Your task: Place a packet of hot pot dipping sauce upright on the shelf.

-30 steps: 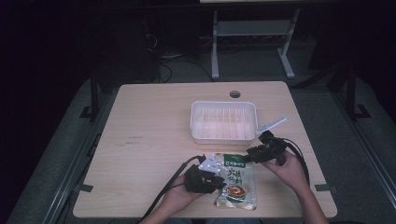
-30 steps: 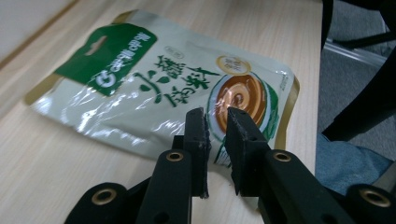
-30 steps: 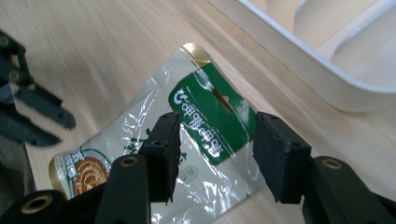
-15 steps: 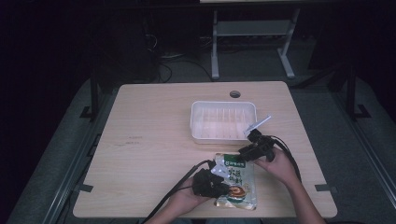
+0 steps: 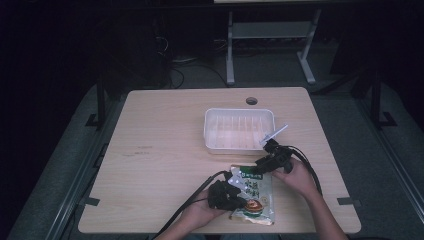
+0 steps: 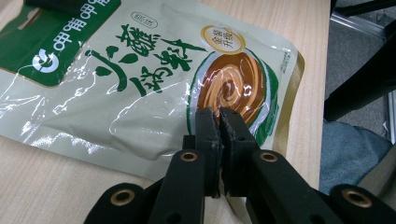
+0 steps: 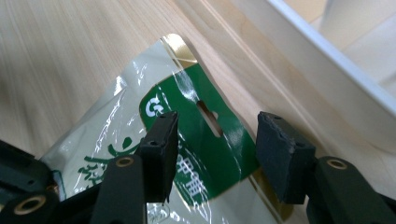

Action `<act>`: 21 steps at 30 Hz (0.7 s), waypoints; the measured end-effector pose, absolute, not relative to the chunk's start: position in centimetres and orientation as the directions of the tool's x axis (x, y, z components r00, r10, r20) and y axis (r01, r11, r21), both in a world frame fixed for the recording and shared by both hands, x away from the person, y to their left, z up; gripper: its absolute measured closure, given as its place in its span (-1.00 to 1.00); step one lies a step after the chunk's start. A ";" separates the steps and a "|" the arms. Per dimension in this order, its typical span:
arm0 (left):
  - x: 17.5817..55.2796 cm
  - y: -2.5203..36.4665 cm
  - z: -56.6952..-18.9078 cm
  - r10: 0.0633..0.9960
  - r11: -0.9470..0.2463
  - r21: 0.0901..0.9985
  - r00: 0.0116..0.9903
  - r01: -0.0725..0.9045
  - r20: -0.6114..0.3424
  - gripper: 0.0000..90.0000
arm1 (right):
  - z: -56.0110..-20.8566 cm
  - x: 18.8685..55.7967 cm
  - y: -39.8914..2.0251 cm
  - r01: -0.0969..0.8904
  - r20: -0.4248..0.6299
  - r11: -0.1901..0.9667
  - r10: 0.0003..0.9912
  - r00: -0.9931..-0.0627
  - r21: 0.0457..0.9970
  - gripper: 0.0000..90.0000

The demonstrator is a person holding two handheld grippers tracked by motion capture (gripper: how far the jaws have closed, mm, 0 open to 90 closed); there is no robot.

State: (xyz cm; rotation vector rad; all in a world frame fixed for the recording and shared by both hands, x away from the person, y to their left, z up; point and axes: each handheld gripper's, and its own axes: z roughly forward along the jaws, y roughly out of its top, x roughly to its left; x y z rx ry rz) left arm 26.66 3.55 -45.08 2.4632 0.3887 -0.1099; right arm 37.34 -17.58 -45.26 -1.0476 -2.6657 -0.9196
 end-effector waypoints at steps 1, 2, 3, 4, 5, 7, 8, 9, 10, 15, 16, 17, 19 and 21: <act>26.7 3.5 -45.1 0.251 -0.754 0.582 0.953 0.303 -0.172 0.92 | -45.2 37.3 -17.8 0.658 0.330 0.569 0.577 -0.747 0.493 0.08; 26.6 3.5 -45.1 0.251 -0.754 0.583 0.953 0.304 -0.172 0.92 | -45.1 37.2 -18.0 0.659 0.328 0.568 0.580 -0.745 0.493 0.08; 26.6 3.6 -45.1 0.252 -0.753 0.583 0.952 0.305 -0.172 0.92 | -45.1 37.1 -18.1 0.664 0.326 0.564 0.587 -0.741 0.491 0.08; 26.6 3.6 -45.1 0.252 -0.753 0.583 0.952 0.305 -0.172 0.92 | -45.1 37.1 -18.1 0.664 0.326 0.564 0.587 -0.741 0.491 0.08; 26.6 3.6 -45.1 0.253 -0.753 0.584 0.952 0.305 -0.171 0.92 | -45.1 37.1 -18.4 0.672 0.327 0.560 0.597 -0.733 0.485 0.08; 26.6 3.6 -45.2 0.254 -0.751 0.587 0.953 0.304 -0.169 0.92 | -45.1 36.6 -18.9 0.692 0.329 0.544 0.619 -0.713 0.474 0.10; 26.6 3.6 -45.2 0.254 -0.749 0.588 0.953 0.304 -0.168 0.92 | -45.0 36.2 -19.2 0.695 0.328 0.534 0.626 -0.708 0.482 0.12; 26.6 3.6 -45.2 0.254 -0.749 0.588 0.953 0.304 -0.168 0.92 | -45.0 35.9 -19.5 0.703 0.338 0.524 0.629 -0.700 0.481 0.12; 26.6 3.6 -45.3 0.254 -0.748 0.590 0.952 0.304 -0.169 0.92 | -45.0 35.7 -19.7 0.710 0.343 0.520 0.634 -0.694 0.475 0.12; 26.5 3.6 -45.3 0.257 -0.747 0.591 0.952 0.305 -0.166 0.93 | -44.7 35.0 -21.0 0.741 0.385 0.457 0.649 -0.656 0.492 0.13; 26.5 3.6 -45.3 0.258 -0.751 0.588 0.953 0.301 -0.159 0.93 | -44.7 34.7 -21.5 0.764 0.407 0.428 0.663 -0.628 0.483 0.14; 26.5 3.6 -45.3 0.258 -0.751 0.588 0.953 0.301 -0.159 0.93 | -44.7 34.7 -21.5 0.764 0.407 0.428 0.663 -0.628 0.483 0.14; 26.5 3.6 -45.4 0.258 -0.751 0.588 0.953 0.301 -0.159 0.94 | -44.8 34.6 -21.9 0.787 0.431 0.406 0.672 -0.602 0.465 0.14; 26.5 3.6 -45.4 0.259 -0.752 0.586 0.953 0.302 -0.159 0.94 | -44.8 34.4 -22.0 0.795 0.438 0.394 0.677 -0.591 0.461 0.16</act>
